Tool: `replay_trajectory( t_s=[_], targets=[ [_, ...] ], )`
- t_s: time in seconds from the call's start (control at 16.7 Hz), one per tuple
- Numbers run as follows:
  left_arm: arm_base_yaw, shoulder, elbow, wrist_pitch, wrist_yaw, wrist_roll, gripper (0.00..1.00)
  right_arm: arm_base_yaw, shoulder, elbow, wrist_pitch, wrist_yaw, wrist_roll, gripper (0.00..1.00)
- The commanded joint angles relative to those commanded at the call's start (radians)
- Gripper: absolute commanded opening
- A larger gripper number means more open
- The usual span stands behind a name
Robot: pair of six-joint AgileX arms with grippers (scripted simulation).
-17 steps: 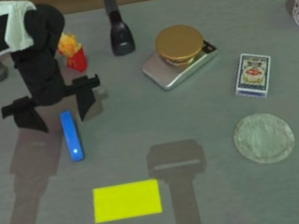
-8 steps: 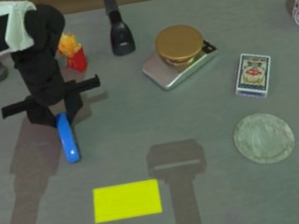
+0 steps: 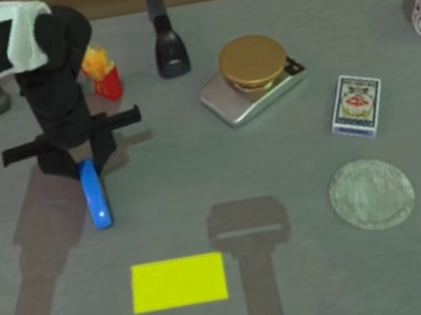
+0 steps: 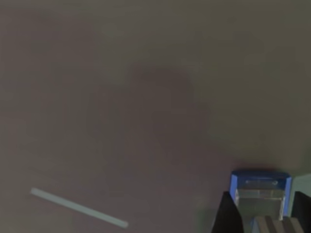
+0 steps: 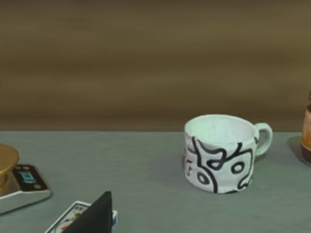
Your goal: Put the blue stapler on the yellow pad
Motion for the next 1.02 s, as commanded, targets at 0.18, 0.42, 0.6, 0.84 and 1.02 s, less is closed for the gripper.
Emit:
replay_trajectory(
  t_s=[0.18, 0.42, 0.6, 0.84, 1.02],
  targets=[
    [0.002, -0.012, 0.059, -0.071, -0.001, -0.001, 0.00, 0.000, 0.000, 0.000, 0.000, 0.000, 0.000, 1.00],
    [0.011, -0.049, 0.185, -0.247, -0.001, -0.004, 0.00, 0.000, 0.000, 0.000, 0.000, 0.000, 0.000, 1.00],
    [0.016, -0.076, 0.255, -0.335, -0.001, -0.005, 0.00, 0.000, 0.000, 0.000, 0.000, 0.000, 0.000, 1.00],
    [0.011, -0.077, 0.262, -0.342, -0.001, -0.003, 0.00, 0.000, 0.000, 0.000, 0.000, 0.000, 0.000, 1.00],
    [-0.009, -0.086, 0.251, -0.338, -0.002, 0.031, 0.00, 0.000, 0.000, 0.000, 0.000, 0.000, 0.000, 1.00]
  ],
)
